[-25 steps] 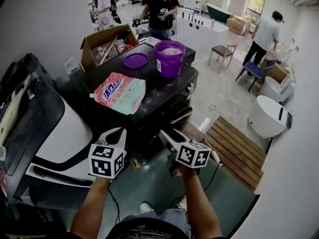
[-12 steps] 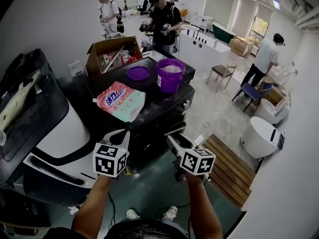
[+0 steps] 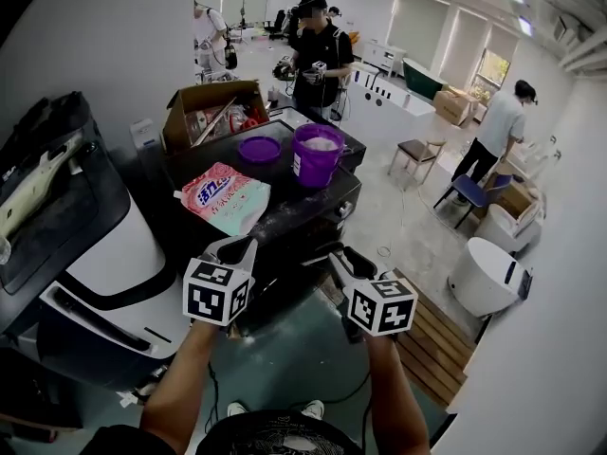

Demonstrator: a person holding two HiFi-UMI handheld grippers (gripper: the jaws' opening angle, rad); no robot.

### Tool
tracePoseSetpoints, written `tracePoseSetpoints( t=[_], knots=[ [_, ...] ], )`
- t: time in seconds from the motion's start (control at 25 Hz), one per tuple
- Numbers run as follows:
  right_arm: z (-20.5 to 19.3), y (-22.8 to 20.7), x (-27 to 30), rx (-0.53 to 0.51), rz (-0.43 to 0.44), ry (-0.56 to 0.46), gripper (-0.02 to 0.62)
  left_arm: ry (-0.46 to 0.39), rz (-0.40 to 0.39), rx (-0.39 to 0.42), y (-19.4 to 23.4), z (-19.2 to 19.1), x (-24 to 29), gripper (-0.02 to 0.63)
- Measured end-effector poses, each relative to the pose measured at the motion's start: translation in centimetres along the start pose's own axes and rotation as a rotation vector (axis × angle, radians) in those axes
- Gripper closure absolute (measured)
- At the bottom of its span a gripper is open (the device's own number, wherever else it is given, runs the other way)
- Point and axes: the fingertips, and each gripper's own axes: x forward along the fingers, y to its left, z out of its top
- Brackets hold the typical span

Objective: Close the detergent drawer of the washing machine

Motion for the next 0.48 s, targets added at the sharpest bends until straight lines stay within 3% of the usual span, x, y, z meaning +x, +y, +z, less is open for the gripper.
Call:
tracePoseSetpoints(
  t=[0.4,0.48],
  knots=[
    [1.7,-1.4,-2.3,-0.025,-0.061,-0.06,0.572,-0.009,-0.016,0.042,-1.8,0.9,0.4,0.604],
    [1.9,-1.5,-2.4,-0.03,-0.065,-0.065,0.572,-0.008,-0.011,0.047,-1.7,1.0,0.3,0.604]
  ],
)
